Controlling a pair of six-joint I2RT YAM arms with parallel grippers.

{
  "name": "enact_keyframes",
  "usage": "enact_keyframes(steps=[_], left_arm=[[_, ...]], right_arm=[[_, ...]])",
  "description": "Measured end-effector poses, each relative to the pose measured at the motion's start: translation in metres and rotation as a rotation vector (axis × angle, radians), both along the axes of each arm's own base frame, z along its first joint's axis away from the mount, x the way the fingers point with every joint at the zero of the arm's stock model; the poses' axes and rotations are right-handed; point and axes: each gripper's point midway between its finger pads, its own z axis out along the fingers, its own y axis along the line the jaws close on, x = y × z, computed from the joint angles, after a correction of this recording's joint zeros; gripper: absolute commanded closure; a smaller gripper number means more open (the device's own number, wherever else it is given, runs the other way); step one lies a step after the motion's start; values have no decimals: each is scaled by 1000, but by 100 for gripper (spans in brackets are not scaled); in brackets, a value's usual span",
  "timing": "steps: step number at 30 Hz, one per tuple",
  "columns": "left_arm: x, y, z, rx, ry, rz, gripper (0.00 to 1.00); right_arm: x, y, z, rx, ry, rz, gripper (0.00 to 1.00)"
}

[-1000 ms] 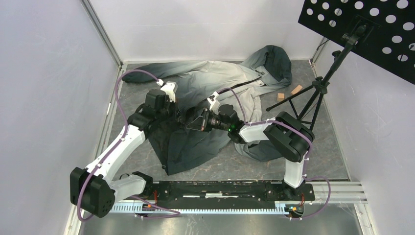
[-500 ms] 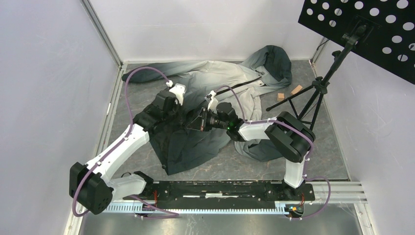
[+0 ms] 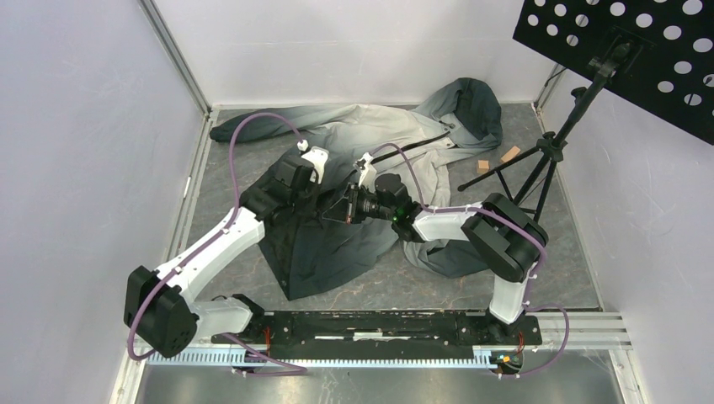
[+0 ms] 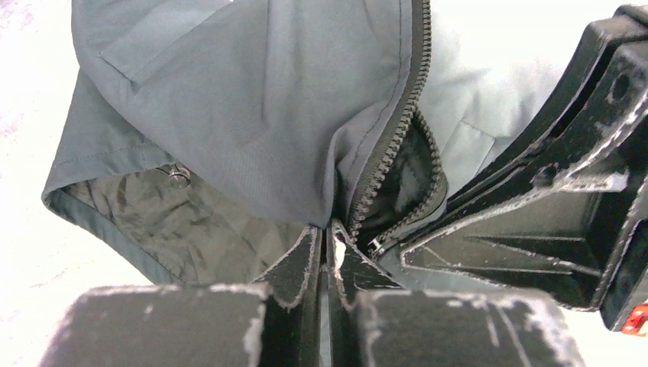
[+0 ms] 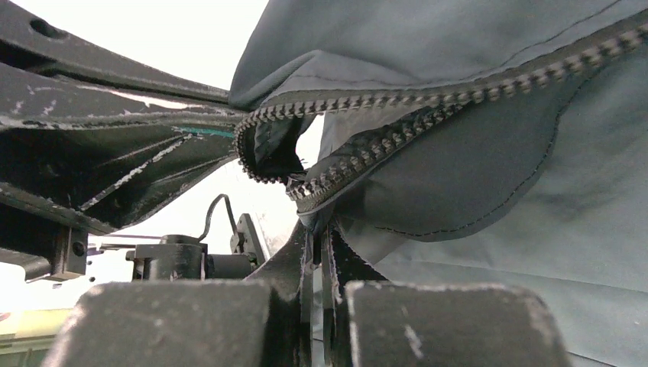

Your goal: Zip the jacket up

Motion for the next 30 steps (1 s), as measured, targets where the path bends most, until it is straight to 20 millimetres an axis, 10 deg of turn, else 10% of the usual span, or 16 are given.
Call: enact_keyframes(steps=[20,30], left_arm=[[0,17,23,-186,64,174,18],[-16,52,43,-743,95,414,18]], right_arm=[[-3,9,0,45,-13,26,100],[-3,12,6,75,-22,30,100]])
